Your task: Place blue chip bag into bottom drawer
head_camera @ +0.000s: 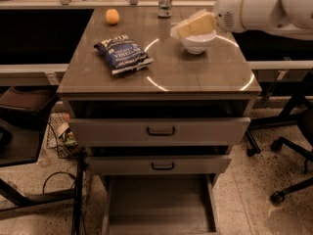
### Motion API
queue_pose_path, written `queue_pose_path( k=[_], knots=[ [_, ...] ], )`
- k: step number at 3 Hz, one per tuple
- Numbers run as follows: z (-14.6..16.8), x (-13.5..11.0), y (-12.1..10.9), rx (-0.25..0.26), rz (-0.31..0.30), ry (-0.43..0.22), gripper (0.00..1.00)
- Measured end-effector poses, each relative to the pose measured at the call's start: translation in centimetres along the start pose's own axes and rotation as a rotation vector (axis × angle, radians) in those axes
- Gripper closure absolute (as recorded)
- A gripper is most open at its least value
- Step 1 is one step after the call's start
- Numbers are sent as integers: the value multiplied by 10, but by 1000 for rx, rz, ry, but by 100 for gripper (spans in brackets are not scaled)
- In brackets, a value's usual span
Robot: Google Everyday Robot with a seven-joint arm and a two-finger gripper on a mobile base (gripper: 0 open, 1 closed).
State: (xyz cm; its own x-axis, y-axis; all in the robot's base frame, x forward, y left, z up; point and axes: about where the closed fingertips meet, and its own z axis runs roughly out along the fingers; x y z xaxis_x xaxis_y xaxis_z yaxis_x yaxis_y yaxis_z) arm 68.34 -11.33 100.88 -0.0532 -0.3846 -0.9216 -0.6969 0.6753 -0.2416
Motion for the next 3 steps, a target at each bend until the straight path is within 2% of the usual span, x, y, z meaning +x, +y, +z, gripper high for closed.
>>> queue_pose_path(
  k=[2, 3],
  knots=[
    [71, 21, 21, -64, 26, 80, 0],
    [99, 23, 33, -115, 59, 49, 0]
  ],
)
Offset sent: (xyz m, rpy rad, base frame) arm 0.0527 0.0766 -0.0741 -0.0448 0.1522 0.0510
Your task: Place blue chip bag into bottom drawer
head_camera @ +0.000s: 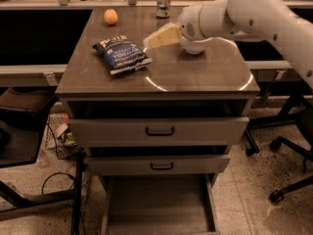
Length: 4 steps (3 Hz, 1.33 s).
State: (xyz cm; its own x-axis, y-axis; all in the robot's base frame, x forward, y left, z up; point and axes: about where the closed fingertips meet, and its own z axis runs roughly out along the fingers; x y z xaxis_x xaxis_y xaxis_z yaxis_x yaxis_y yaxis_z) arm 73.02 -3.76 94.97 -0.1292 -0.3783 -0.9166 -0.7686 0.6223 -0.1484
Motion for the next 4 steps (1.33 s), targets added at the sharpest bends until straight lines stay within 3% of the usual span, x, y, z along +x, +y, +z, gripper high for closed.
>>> queue_pose_path(
  k=[2, 4],
  knots=[
    [47, -23, 18, -113, 62, -115, 0],
    [93, -4, 16, -136, 114, -61, 0]
  ],
)
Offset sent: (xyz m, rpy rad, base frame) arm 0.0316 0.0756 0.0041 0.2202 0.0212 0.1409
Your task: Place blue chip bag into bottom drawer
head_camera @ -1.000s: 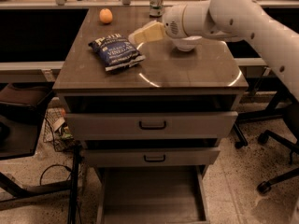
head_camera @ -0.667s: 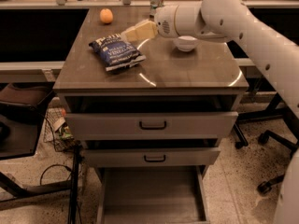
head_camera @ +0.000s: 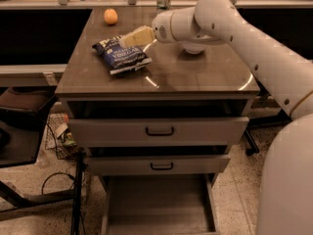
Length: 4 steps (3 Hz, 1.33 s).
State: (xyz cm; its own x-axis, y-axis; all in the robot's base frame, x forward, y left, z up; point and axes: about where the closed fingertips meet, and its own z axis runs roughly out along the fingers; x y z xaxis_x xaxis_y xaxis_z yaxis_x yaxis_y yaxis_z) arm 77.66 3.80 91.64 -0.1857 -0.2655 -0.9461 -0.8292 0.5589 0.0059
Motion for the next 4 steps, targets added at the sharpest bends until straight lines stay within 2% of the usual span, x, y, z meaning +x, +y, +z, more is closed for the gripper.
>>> queue_pose_path(
  k=[1, 2, 4],
  knots=[
    [5, 8, -1, 4, 4, 15, 0],
    [14, 6, 12, -19, -18, 24, 0],
    [38, 38, 48, -68, 18, 113, 0]
  ],
)
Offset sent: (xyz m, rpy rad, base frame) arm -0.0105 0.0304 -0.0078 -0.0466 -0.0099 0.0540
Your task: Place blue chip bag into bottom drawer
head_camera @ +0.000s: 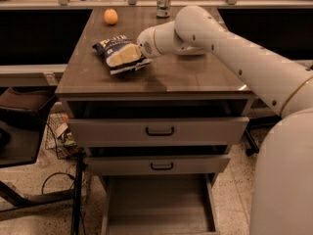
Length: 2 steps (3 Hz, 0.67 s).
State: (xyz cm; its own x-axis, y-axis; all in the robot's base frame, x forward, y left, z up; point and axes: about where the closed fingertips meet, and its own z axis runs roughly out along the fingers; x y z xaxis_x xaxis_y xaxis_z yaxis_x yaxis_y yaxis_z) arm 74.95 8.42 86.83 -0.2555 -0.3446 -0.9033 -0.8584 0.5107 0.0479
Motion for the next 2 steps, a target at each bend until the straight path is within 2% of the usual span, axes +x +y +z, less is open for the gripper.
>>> queue_pose_path(
  k=[1, 2],
  knots=[
    [6, 10, 9, -10, 9, 34, 0],
    [13, 9, 21, -35, -9, 43, 19]
  ],
)
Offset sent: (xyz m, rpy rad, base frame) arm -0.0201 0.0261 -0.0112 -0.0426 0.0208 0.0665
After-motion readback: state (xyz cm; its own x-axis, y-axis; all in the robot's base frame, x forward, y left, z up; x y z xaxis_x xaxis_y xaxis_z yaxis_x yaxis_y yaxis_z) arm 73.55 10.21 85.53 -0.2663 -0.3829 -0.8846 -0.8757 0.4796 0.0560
